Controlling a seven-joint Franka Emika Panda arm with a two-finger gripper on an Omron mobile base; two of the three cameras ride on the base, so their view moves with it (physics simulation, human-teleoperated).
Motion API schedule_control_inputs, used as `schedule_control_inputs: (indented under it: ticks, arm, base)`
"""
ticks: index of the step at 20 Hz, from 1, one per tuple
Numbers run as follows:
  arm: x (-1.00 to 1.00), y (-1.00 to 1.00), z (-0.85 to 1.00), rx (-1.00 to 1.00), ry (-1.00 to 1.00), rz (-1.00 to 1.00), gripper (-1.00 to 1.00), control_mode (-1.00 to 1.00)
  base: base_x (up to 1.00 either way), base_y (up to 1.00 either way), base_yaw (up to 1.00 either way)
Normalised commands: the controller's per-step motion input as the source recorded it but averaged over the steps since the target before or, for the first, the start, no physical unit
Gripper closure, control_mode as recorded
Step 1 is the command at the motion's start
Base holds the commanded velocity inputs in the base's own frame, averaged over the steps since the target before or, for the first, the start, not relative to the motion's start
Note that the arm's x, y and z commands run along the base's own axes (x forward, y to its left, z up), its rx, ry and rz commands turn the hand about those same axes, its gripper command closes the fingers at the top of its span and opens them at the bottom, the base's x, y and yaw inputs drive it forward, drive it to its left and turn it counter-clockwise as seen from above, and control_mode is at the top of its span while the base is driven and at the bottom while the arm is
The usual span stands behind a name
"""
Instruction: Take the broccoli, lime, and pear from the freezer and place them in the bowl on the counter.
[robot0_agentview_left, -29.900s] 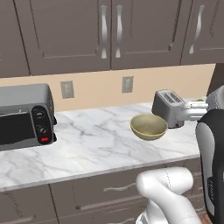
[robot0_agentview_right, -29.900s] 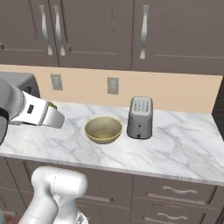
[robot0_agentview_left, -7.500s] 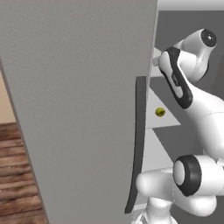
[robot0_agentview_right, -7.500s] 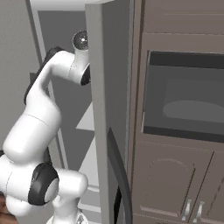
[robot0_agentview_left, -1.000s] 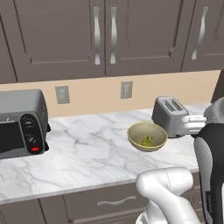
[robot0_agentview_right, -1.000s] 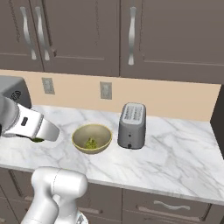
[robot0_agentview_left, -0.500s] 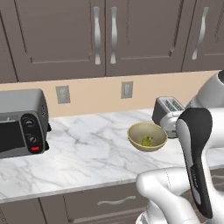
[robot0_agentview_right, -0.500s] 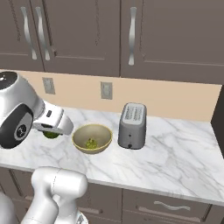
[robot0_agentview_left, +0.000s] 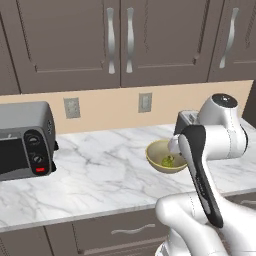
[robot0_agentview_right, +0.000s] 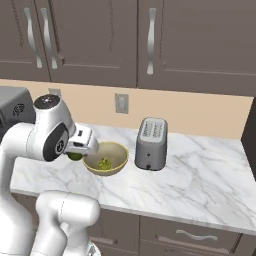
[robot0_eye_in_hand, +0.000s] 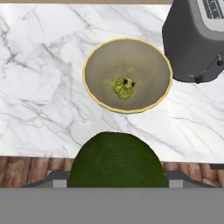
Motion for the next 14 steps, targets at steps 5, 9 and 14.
schedule_control_inputs:
  ticks: [5,9,14]
  arm:
    - [0.59,-0.04,-0.31,0.01,0.05,0.08,1.00,-1.00]
    - [0.59,-0.05,-0.15,0.01,0.02,0.09,1.00,-1.00]
    - [0.47,0.00,-0.48,0.00,0.01,0.03,1.00,-1.00]
  base:
    - [0.00,0.00,0.00]
    - [0.00,0.00,0.00]
    - [0.00,0.00,0.00]
